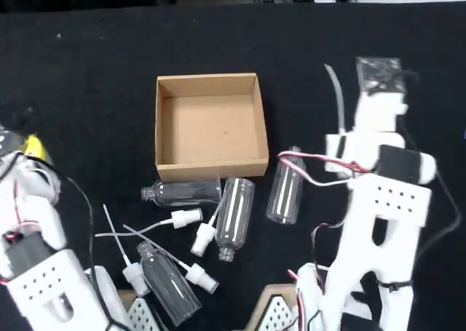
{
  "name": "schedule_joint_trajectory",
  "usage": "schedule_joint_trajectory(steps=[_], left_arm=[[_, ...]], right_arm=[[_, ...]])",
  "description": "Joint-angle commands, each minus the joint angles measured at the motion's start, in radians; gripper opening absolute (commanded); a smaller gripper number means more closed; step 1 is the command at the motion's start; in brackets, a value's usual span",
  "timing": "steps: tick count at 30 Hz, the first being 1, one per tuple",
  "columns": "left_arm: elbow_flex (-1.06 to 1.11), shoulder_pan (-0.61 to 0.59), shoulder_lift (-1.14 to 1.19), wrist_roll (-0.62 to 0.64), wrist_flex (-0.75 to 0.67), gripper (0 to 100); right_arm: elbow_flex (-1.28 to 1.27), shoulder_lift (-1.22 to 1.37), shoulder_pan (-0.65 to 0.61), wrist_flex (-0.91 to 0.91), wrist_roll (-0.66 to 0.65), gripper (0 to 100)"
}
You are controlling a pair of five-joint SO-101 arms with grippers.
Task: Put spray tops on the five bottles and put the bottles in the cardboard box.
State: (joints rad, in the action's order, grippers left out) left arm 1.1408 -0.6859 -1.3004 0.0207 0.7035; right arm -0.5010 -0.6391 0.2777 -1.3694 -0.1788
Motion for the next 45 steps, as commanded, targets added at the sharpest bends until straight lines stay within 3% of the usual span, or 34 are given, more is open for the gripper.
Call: schedule_joint_trajectory(steps=[1,8,13,21,25,33,36,40,45], left_arm=[[0.130,0.079,-0.124,0.078,-0.184,3],[0.418,0.102,-0.273,0.129,-0.482,3],[0.567,0.102,-0.400,0.155,-0.571,3],[0.561,0.104,-0.506,0.157,-0.328,3],[0.559,0.104,-0.512,0.157,-0.284,3],[0.559,0.102,-0.506,0.157,-0.282,3],[0.559,0.102,-0.506,0.157,-0.282,3],[0.559,0.102,-0.506,0.157,-0.281,3],[0.559,0.102,-0.506,0.157,-0.281,3]], right_arm=[[-0.031,0.064,0.103,0.074,-0.009,1.2],[-0.119,0.173,0.193,0.166,0.000,1.2],[-0.176,0.188,0.196,0.183,0.089,1.1],[-0.305,0.194,0.255,0.407,0.445,1.2],[-0.363,0.194,0.276,0.463,0.568,3.1],[-0.374,0.196,0.276,0.443,0.588,34.4],[-0.349,0.193,0.270,0.341,0.417,34.9],[-0.251,0.194,0.279,0.226,0.009,34.9],[-0.179,0.197,0.362,0.230,-0.520,34.9]])
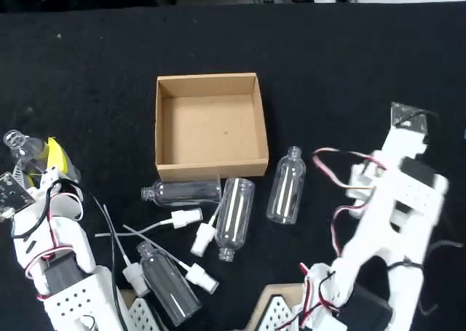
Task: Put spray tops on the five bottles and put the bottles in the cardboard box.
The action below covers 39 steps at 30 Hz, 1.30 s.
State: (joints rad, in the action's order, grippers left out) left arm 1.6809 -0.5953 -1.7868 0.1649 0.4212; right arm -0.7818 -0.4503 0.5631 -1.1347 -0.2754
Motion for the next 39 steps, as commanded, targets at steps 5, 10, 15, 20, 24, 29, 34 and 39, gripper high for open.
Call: schedule_joint_trajectory(steps=[5,10,15,20,24,29,34,39], left_arm=[[0.019,0.012,-0.020,0.012,0.002,3],[0.019,0.012,-0.020,0.012,0.002,3],[0.019,0.012,-0.020,0.012,0.002,3],[0.019,0.012,-0.020,0.012,0.002,3],[0.019,0.012,-0.020,0.012,0.002,3],[0.019,0.008,-0.020,0.012,0.002,3],[0.019,0.005,-0.020,0.009,0.002,3],[0.019,0.007,-0.020,0.009,0.002,3]], right_arm=[[0.127,0.065,0.115,0.002,-0.804,34.9],[0.188,0.213,0.117,0.055,-0.997,34.9],[0.240,0.320,0.112,0.055,-1.249,34.9],[0.240,0.341,0.109,0.063,-1.439,34.9],[0.242,0.341,0.072,0.064,-1.462,34.9],[0.206,0.343,0.003,0.080,-1.465,34.9],[0.120,0.343,0.005,0.180,-1.542,34.9],[0.093,0.335,0.060,0.198,-1.640,34.9]])
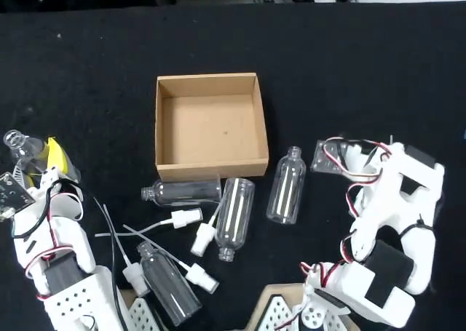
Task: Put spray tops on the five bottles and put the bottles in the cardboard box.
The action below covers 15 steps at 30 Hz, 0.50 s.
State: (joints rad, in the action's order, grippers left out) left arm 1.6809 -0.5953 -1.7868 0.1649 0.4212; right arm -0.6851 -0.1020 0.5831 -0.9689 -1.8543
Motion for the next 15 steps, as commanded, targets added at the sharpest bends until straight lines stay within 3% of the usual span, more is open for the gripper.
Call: schedule_joint_trajectory(steps=[1,7,15], left_arm=[[0.019,0.008,-0.020,0.011,0.000,3],[0.019,0.010,-0.020,0.011,0.000,3],[0.019,0.010,-0.020,0.011,0.000,3]], right_arm=[[0.001,-0.015,0.048,0.032,-0.061,34.9],[0.024,-0.031,0.057,0.021,-0.058,34.9],[0.128,-0.131,0.049,-0.244,-0.097,34.9]])
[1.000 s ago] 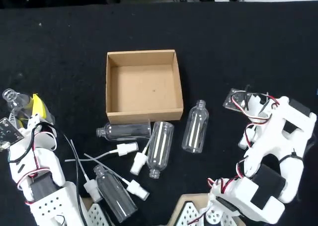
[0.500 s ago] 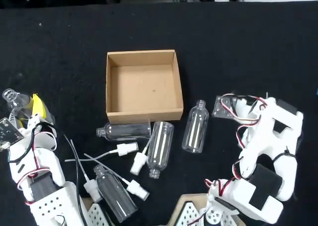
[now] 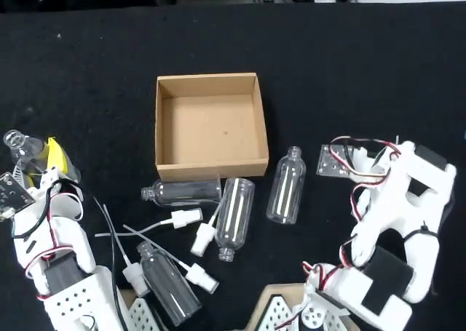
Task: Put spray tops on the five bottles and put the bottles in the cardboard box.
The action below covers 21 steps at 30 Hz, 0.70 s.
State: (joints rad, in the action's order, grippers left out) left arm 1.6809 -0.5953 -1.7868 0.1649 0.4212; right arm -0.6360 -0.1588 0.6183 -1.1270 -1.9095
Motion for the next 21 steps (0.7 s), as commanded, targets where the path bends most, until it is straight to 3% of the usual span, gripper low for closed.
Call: schedule_joint_trajectory(steps=[1,8,18,21], left_arm=[[0.019,0.007,-0.020,0.011,0.000,3],[0.019,0.005,-0.020,0.009,0.000,3],[0.019,0.005,-0.020,0.009,0.000,3],[0.019,0.005,-0.020,0.009,0.000,3]], right_arm=[[0.077,-0.074,0.017,-0.077,-0.057,34.9],[0.012,-0.073,0.058,0.011,-0.153,34.9],[-0.131,0.004,0.072,0.244,-0.147,34.9],[-0.130,0.076,0.072,0.322,-0.084,34.9]])
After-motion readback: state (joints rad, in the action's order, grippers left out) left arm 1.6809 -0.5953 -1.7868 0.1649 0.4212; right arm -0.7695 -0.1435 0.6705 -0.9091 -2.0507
